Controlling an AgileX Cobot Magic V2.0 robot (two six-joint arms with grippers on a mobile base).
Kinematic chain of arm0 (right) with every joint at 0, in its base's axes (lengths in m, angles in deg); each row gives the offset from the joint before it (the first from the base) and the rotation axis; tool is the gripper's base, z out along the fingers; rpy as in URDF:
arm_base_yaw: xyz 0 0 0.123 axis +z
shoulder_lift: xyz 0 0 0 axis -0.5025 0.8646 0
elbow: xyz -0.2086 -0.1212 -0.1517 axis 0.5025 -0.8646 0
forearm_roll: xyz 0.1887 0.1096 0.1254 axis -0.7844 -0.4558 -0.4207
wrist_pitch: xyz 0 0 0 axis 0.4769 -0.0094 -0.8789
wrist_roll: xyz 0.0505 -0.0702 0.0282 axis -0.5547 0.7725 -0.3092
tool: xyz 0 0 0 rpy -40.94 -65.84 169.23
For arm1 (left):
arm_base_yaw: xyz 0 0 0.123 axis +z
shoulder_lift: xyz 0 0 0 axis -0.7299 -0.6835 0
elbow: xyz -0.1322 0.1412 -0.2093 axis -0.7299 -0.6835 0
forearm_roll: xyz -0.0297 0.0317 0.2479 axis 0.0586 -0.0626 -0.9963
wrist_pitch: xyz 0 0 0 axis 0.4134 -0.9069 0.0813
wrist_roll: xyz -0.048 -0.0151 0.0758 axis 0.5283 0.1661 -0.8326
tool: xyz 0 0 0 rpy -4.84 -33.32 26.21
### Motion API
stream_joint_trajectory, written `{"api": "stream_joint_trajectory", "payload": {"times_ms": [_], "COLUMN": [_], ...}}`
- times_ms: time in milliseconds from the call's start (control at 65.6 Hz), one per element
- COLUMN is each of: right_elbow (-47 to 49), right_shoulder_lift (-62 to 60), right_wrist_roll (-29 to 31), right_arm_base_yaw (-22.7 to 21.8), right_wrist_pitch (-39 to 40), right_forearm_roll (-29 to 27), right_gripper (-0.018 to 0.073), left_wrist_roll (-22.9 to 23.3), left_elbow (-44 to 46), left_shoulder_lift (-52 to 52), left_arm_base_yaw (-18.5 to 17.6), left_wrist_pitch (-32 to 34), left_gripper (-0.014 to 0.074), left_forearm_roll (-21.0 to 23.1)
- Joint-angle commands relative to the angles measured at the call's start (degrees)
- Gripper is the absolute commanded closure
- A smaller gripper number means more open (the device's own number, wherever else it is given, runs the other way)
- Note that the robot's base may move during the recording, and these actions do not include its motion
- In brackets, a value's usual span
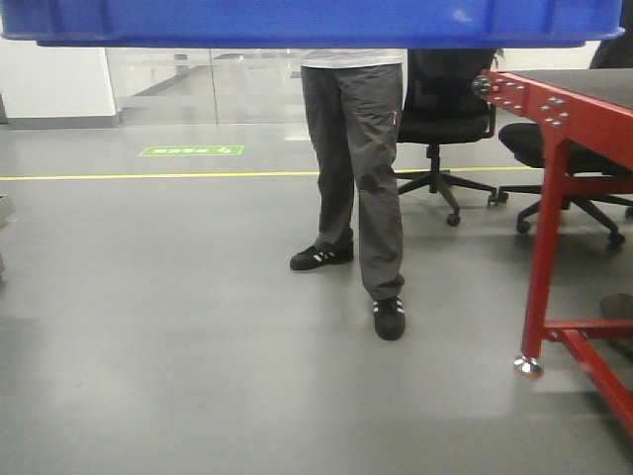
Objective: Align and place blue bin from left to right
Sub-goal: 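Carry the blue bin with both grippers across the floor past the red bench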
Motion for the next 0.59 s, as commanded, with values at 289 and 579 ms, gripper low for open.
{"api": "stream_joint_trajectory", "payload": {"times_ms": [289, 579], "right_elbow": [0.9, 0.9], "right_shoulder_lift": [-1.1, -1.1], "right_wrist_roll": [-0.3, -0.3], "right_arm_base_yaw": [0.7, 0.7], "right_wrist_pitch": [6.4, 6.4], "right_forearm_roll": [-4.2, -4.2], "right_gripper": [0.0712, 0.0712], "left_wrist_roll": [-0.4, -0.4], "left_elbow": [1.0, 1.0], "left_shoulder_lift": [1.5, 1.5], "left_arm_base_yaw": [-1.5, -1.5], "left_wrist_pitch": [5.1, 5.1], "left_gripper": [0.0708, 0.0708], "left_forearm_roll": [7.1, 7.1]}}
